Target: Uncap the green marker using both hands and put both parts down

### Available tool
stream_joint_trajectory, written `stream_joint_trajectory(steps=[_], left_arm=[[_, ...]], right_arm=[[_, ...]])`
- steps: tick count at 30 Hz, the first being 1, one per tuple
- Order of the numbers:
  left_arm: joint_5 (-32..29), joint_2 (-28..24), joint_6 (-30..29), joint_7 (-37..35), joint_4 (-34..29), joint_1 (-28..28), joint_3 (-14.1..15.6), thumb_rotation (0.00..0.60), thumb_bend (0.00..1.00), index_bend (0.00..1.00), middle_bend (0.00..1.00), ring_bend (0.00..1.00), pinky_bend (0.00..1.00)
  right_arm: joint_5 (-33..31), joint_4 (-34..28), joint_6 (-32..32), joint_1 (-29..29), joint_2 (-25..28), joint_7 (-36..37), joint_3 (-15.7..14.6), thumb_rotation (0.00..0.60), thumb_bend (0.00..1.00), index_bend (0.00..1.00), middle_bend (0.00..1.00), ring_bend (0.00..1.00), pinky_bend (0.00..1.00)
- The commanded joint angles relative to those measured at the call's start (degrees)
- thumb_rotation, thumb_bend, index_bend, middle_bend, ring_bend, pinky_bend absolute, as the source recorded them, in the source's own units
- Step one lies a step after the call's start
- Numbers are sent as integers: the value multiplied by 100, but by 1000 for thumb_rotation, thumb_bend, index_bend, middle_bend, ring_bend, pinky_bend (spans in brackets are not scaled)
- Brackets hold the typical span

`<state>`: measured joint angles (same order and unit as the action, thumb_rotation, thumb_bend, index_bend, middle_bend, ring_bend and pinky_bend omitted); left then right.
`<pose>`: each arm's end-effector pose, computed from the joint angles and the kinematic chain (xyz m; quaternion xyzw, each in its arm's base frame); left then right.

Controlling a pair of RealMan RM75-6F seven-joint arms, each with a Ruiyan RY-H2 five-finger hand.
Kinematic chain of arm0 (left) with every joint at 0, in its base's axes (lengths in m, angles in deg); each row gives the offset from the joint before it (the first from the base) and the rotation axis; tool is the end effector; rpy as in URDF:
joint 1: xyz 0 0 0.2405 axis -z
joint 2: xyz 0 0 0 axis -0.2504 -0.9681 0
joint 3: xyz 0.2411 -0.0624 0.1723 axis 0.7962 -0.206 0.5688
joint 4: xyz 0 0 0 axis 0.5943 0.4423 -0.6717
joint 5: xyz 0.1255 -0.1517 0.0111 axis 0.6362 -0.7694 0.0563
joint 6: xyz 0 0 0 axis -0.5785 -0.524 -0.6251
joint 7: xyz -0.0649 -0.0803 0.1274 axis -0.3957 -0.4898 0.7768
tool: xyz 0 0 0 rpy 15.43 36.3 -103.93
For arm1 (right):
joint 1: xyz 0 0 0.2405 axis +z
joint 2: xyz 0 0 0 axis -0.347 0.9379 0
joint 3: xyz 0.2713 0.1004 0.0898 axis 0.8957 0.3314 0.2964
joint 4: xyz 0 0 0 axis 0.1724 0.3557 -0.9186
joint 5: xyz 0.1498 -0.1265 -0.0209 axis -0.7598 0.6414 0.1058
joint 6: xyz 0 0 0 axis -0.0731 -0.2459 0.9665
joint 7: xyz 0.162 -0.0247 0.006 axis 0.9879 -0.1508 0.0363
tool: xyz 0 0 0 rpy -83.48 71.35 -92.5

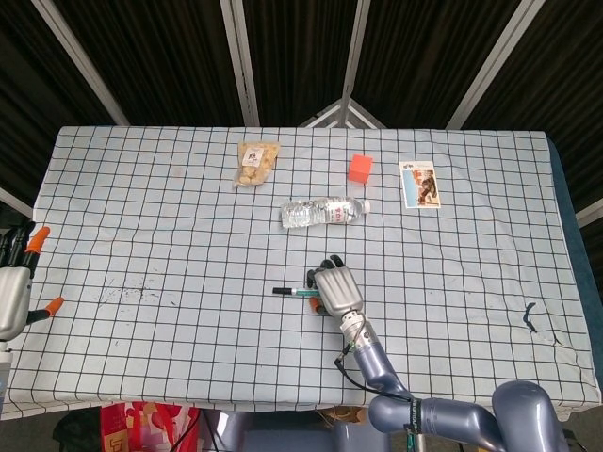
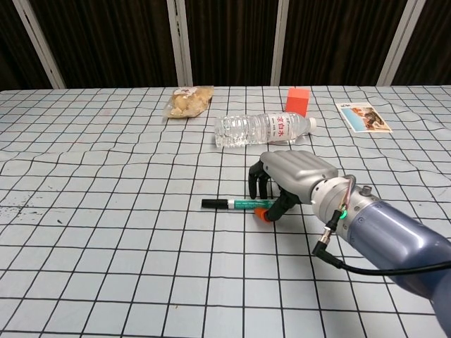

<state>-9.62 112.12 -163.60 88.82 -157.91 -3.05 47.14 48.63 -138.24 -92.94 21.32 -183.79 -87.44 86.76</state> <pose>-0.2908 0.2448 0.2228 -0.5974 -0.3417 -0.3172 0.6525 -0.1444 -0.3576 -0.1219 0.7151 -0.4198 0.3650 0.4233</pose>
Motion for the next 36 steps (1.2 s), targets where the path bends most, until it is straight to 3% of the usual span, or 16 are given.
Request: stream_joint_trajectory(steps=[1,10,18,28,36], left_arm=[[-9,-3,-4,19,-8,3,2,600,201,58,0,0,32],[-49,-11,-37,75,-54,8,-5,600,202,66,0,0,33],[-71,-10,-62,121,-95,19,-13,600,204,66,0,0,32],[-130,-30,-121,213,-131,17,-28,600,206,72,0,0,32],[-130,-24,-124,226,-116,21,-11,600,206,73,0,0,32]], right_arm=[[20,20,12,-20,21,40,-9,600,375,495,506,261,149],[100,28,32,-77,76,154,-47,600,377,497,506,262,149],[235,83,16,-120,67,310,-81,600,422,622,562,314,149],[451,316,52,-156,-30,600,-132,600,477,637,572,327,149],[597,288,3,-203,23,767,-106,600,557,793,649,397,148]])
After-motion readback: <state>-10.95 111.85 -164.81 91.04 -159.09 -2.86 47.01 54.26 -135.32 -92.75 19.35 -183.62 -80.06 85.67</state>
